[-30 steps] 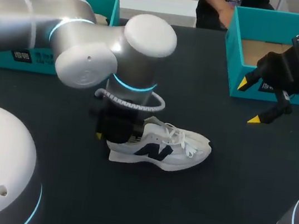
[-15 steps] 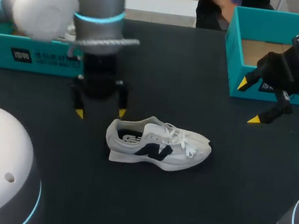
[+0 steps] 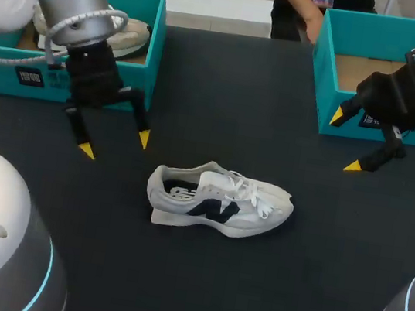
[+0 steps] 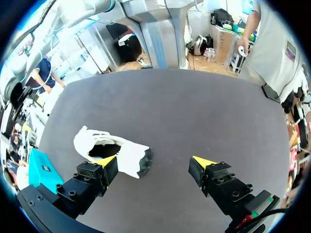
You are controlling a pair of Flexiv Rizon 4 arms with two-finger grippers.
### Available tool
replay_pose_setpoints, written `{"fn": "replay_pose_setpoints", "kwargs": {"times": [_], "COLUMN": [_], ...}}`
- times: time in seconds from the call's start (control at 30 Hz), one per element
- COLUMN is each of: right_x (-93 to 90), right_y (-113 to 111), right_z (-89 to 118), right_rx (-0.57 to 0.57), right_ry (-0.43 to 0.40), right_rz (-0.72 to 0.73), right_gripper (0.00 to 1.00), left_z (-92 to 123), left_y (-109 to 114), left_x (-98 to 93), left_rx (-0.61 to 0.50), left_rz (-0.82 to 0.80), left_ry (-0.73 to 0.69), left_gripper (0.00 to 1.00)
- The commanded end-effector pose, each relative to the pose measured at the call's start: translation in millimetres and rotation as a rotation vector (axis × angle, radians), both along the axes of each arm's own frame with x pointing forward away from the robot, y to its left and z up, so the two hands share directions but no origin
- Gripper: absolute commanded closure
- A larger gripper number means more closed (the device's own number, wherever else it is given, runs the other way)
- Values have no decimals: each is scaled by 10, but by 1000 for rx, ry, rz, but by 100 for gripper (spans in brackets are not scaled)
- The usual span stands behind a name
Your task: Take the shoe out of the shoebox, open the shoe tongue, remove and reinsert the insole, then place the shoe into the shoebox
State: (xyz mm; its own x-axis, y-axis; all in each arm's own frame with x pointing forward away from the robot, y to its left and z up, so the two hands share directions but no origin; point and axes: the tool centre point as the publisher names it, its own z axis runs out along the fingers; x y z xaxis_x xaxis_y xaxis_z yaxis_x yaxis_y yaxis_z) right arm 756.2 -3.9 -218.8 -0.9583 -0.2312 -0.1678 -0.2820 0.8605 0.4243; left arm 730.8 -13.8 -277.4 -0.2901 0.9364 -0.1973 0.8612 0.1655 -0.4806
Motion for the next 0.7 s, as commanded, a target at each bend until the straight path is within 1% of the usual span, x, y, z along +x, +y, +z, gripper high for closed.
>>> {"fn": "replay_pose_setpoints", "kwargs": {"times": [0.03,0.07,0.1,0.13,0.17,0.2,0.3,0.7], "right_x": [10,10,10,10,10,10,10,10], "right_y": [12,12,12,12,12,12,12,12], "right_z": [-7,-7,-7,-7,-7,-7,-7,-7], "right_rx": [-3,-3,-3,-3,-3,-3,-3,-3], "right_ry": [1,1,1,1,1,1,1,1], "right_rz": [0,0,0,0,0,0,0,0], "right_gripper": [0,0,0,0,0,0,0,0], "left_z": [-2,-7,13,25,53,79,132,132], "left_y": [139,152,169,186,197,214,260,260], "left_x": [-43,-37,-59,-55,-72,-78,-114,-114], "left_rx": [-146,-168,-201,-208,-241,-247,-315,-315], "left_rz": [277,336,400,470,513,578,691,691], "left_ry": [117,183,196,216,247,255,366,366], "left_gripper": [0,0,0,0,0,0,0,0]}}
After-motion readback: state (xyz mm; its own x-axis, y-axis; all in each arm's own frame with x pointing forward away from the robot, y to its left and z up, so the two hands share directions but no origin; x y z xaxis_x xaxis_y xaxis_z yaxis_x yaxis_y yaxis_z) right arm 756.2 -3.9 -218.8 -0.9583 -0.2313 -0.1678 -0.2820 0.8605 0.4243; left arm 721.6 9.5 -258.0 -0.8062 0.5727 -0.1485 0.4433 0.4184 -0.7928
